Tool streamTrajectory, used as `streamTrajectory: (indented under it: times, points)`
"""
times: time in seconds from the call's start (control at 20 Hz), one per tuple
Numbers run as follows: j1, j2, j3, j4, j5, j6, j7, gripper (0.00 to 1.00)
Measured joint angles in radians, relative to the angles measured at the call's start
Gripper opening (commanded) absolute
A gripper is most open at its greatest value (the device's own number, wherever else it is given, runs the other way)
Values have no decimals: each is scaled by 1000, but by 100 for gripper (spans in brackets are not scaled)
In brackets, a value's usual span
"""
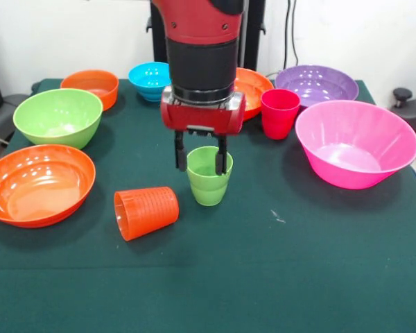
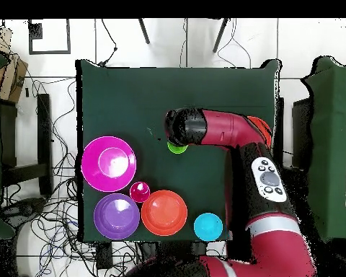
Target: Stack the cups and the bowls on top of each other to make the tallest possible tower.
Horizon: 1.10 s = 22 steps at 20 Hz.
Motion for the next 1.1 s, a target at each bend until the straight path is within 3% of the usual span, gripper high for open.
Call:
streamTrajectory:
  times: [0.45, 1.1]
  points:
    - [-91, 55, 110, -46, -38, 74, -38, 100]
    - [-132, 115, 199, -92, -92, 150, -108, 100]
